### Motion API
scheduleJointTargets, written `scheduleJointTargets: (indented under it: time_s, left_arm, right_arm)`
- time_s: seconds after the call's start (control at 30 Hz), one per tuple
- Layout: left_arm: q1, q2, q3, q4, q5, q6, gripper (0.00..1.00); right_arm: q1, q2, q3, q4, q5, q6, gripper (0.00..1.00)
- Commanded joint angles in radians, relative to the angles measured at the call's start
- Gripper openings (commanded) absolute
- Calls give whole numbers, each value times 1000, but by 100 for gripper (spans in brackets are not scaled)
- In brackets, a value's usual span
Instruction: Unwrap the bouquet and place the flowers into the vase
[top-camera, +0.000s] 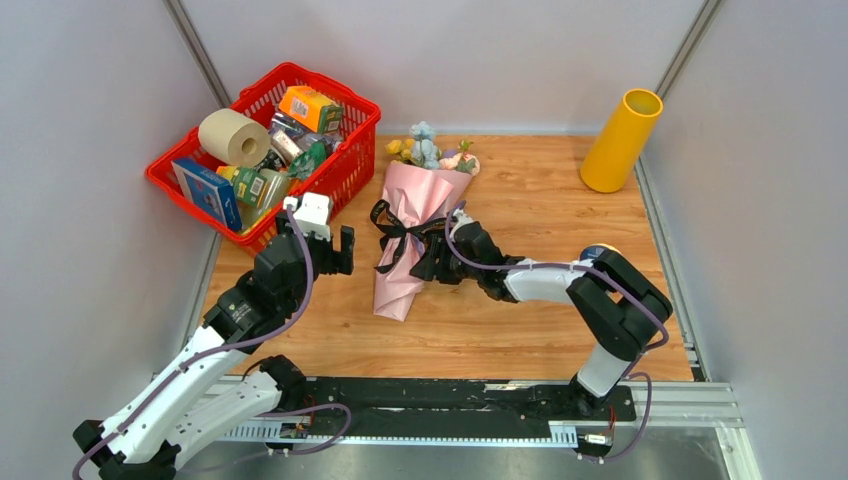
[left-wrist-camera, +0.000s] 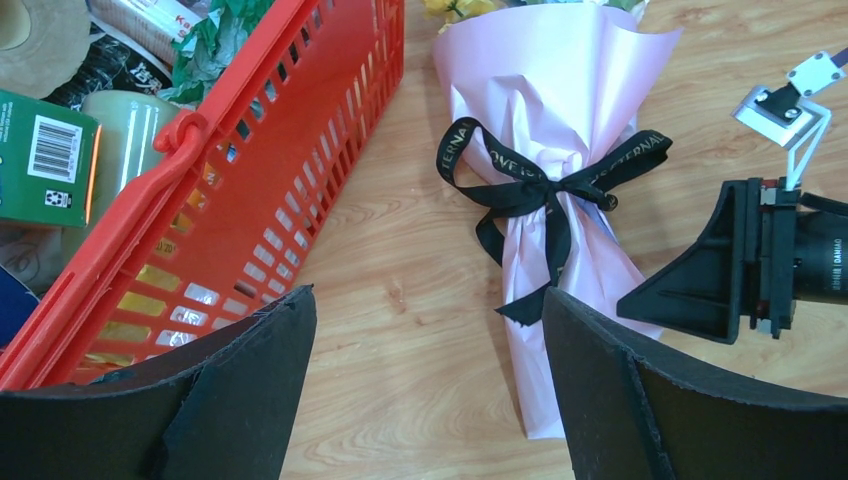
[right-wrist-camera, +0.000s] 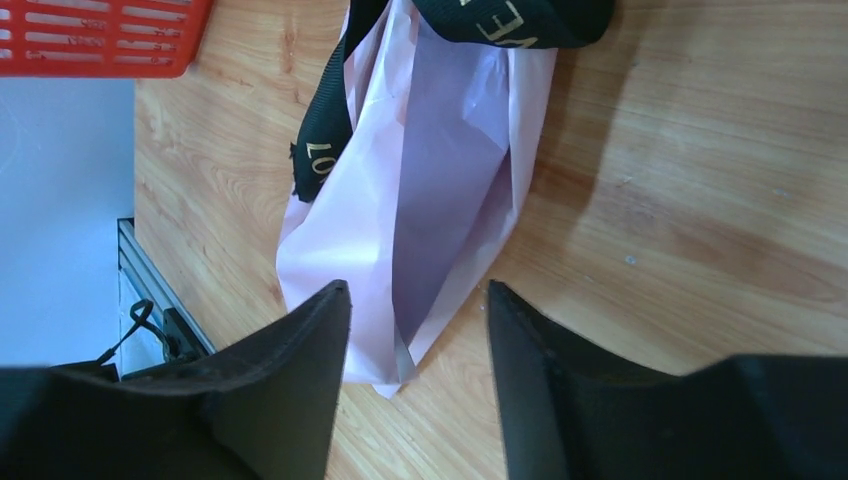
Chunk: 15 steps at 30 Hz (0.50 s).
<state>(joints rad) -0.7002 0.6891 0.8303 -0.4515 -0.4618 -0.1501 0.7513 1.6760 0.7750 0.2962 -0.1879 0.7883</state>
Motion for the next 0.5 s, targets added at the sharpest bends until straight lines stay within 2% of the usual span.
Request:
scheduleJointTargets:
  time_s: [0.0,0.07,0.13,0.27,0.4,0.47]
  left_arm:
    - [-2,-3,21,25,-1,0,90]
    - [-1,-3,24,25,3,-2,90]
    - [-2,-2,21,28,5,-3,90]
    - [-2,13,20,22,14,-11,90]
    - [-2,50,46,-7,44,-64,89]
    - [-2,70,66,-24,92,-104,87]
  right_arm:
    - [20,25,41,35,19,23,49]
    - [22,30,40,35,-2,12,34]
    - [29,22,32,31,-21,-6,24]
    - [54,-13,-9,-9,2,-37,18]
    - [62,-88,-83,-46,19,-53,3]
    - [63,-152,-129,-61,37,-55,0]
